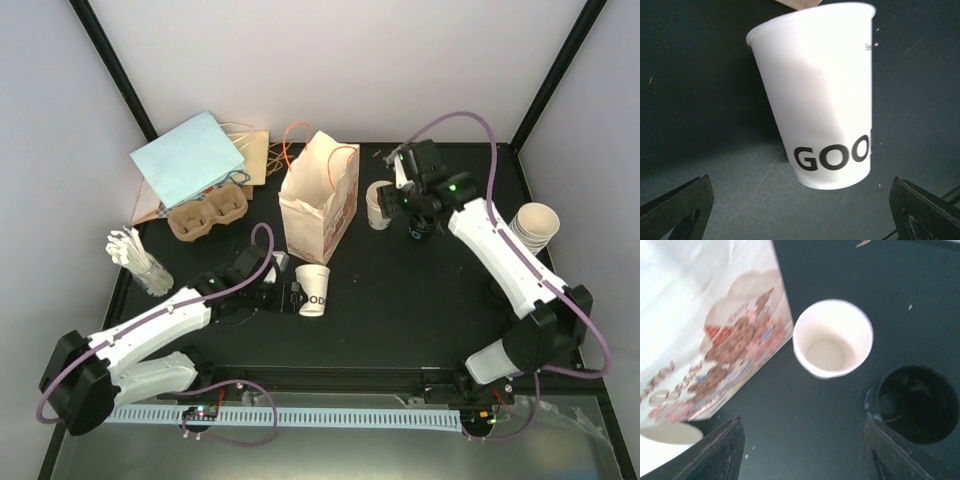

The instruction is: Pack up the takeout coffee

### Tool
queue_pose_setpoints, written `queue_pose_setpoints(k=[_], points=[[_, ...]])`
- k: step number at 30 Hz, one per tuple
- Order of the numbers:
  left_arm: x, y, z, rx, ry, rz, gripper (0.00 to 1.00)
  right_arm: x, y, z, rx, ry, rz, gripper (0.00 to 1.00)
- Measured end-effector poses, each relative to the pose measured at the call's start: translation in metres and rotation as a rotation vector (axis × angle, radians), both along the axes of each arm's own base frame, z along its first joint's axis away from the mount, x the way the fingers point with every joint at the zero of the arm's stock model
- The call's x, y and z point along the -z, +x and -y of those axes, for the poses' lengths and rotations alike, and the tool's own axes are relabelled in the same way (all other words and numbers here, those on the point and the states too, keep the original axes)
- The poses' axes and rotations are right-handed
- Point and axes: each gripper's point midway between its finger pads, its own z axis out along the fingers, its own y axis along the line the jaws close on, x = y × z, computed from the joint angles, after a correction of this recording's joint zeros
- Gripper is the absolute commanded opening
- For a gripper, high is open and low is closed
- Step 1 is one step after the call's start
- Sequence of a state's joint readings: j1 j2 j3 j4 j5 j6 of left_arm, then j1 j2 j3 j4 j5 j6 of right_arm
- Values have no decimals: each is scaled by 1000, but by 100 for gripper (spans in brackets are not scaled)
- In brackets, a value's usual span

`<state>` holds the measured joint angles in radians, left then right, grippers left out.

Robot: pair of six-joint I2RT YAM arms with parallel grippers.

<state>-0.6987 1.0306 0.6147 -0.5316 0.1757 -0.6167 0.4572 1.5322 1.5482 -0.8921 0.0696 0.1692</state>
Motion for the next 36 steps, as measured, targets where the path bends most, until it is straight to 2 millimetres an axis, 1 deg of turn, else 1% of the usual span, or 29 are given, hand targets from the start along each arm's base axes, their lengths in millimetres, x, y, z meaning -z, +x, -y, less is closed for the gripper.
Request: queue_pose_setpoints(k=[3,6,10,14,17,19,23,27,30,36], points=[[7,-1,4,-7,21,-20,99,10,-24,-4,-32,28,-5,68],[14,-4,12,-10,25,-40,99,15,-47,-1,-51,59,4,68],[21,-3,27,-7,11,-55,99,13,-71,0,-75,129,40,69],[28,0,40,-1,12,-72,99,11,-87,2,-97,176,66,69],[32,5,48,-9,22,-82,98,13,-94,3,-105,185,69,69],[36,9,52,-16,35,-89,94,15,-96,4,-107,187,67,69],[44,9,56,-20,60,-103,88,23,-99,4,-113,190,59,68],[51,6,58,-18,74,-115,79,38,-105,2,-126,194,28,68],[49,6,62,-18,58,-108,76,47,-109,1,-137,197,1,68],[43,6,71,0,29,-79,69,49,-112,-2,-148,211,-16,69]])
